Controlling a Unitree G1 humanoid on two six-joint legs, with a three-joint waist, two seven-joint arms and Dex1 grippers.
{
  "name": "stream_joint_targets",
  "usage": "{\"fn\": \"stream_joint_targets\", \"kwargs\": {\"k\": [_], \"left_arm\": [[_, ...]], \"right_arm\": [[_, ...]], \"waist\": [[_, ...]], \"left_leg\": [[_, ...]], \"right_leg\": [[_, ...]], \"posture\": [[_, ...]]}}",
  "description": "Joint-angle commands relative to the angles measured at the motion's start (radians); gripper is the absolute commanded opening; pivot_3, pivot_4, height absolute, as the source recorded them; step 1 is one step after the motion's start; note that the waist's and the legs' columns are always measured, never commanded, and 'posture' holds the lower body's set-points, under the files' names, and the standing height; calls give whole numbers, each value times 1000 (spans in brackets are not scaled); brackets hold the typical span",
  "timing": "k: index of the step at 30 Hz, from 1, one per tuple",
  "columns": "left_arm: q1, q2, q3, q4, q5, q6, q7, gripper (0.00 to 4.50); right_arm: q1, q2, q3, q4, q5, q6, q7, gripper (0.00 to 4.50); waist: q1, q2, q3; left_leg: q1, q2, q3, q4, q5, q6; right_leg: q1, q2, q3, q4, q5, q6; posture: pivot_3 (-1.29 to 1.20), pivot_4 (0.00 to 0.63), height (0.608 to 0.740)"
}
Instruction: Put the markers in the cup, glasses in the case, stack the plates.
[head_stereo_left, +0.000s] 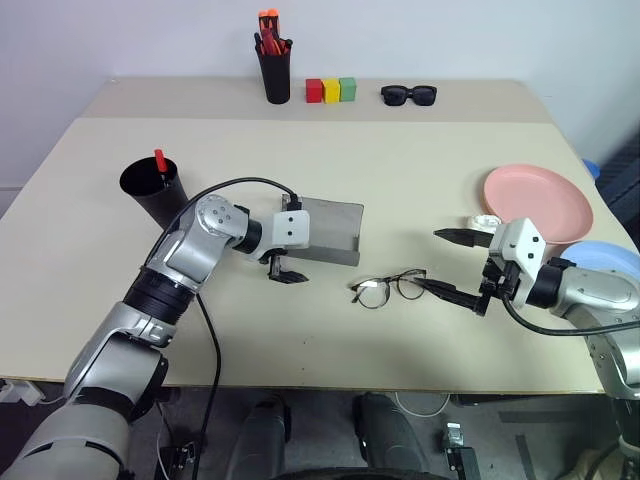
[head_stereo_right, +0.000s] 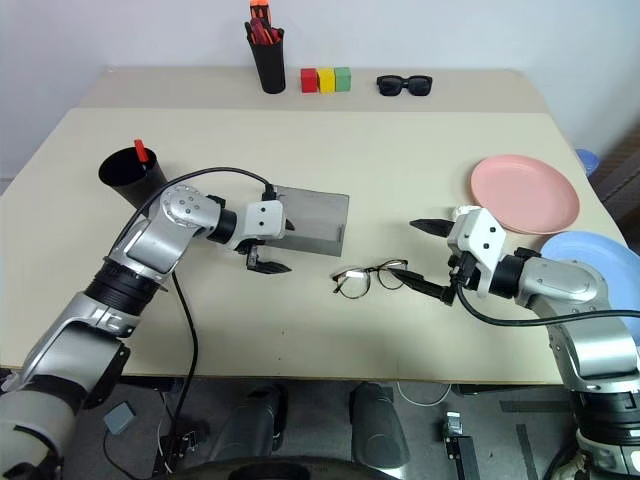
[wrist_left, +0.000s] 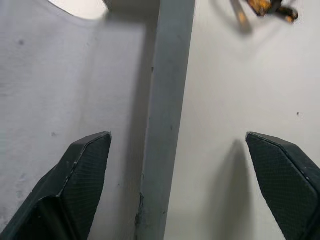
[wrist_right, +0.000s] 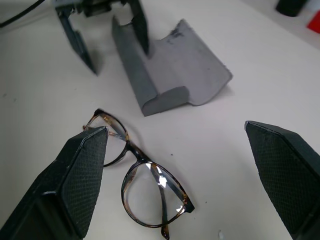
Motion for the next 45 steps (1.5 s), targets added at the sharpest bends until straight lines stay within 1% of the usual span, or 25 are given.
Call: {"fn": "stream_joint_targets", "kwargs": {"k": [1, 6, 9, 15, 18, 22, 25, 30, 35, 39, 45], "left_arm": [[50, 34, 73, -148, -53, 31, 25, 4476], [114, 54, 120, -310, -83, 154, 84, 4476], [180, 96, 126, -416, -58, 195, 130, 4476], [280, 138, 129, -539, -47, 258, 197, 4476], [402, 145, 163, -643, -54, 368, 258, 4476], [493, 154, 152, -696, -27, 400, 322, 4476], [522, 139, 117, -696, 5, 408, 383, 4476], [520, 46, 69, -617, 54, 426, 512, 4476], [505, -1, 37, -576, 72, 427, 565, 4476], [493, -11, 20, -558, 84, 424, 585, 4476], [491, 3, 14, -565, 84, 430, 587, 4476]], "right_arm": [[-64, -40, 26, 44, -13, -30, 68, 4500], [-151, -72, 114, 158, -105, -132, 163, 4500], [-227, -95, 188, 232, -184, -196, 218, 4500], [-311, -130, 259, 299, -296, -267, 260, 4500], [-393, -142, 281, 226, -311, -148, 270, 4500], [-419, -162, 307, 171, -320, -67, 302, 4500], [-432, -154, 327, 157, -324, -28, 311, 4500], [-454, -125, 377, 163, -335, 19, 317, 4500], [-477, -66, 394, 168, -304, 63, 322, 4500], [-496, -31, 413, 176, -298, 88, 333, 4500], [-520, -1, 449, 191, -305, 105, 356, 4500]], "waist": [[-2, 0, 0], [3, 0, 0], [-1, 0, 0], [0, 0, 0], [-3, 1, 0], [2, 1, 0], [9, 1, 0], [11, 2, 0], [12, 3, -1], [17, 3, -1], [25, 3, -2]], "left_leg": [[0, 0, 0, 0, 0, 0], [0, 0, 0, 0, 0, 0], [0, 0, 0, 1, 0, 1], [1, 0, 1, 1, -1, 1], [1, 0, 1, 1, -1, 1], [1, 1, 0, 0, -1, 1], [1, 0, 0, 2, -1, 1], [1, -1, 1, 4, -1, 1], [3, -1, 1, 6, -1, 2], [3, 0, 1, 9, -1, 2], [2, -1, 1, 9, -1, 2]], "right_leg": [[0, 0, 0, 0, 0, 0], [0, 0, 0, 0, 0, 0], [1, 0, 0, 0, 0, 0], [1, -1, 0, 0, 0, 0], [1, -1, 0, 0, 0, 0], [-1, 0, 0, 1, 0, 0], [1, -1, 0, -1, 0, 0], [3, -2, 0, -1, 0, 0], [6, -1, 0, -1, 0, 0], [6, -1, 0, 0, 0, 0], [6, -1, 0, 0, 0, 0]], "posture": [[0, 150, 740], [0, 150, 740], [0, 150, 740], [0, 150, 740], [0, 150, 740], [0, 150, 740], [0, 150, 740], [0, 150, 740], [0, 150, 740], [0, 150, 740], [0, 150, 740]]}}
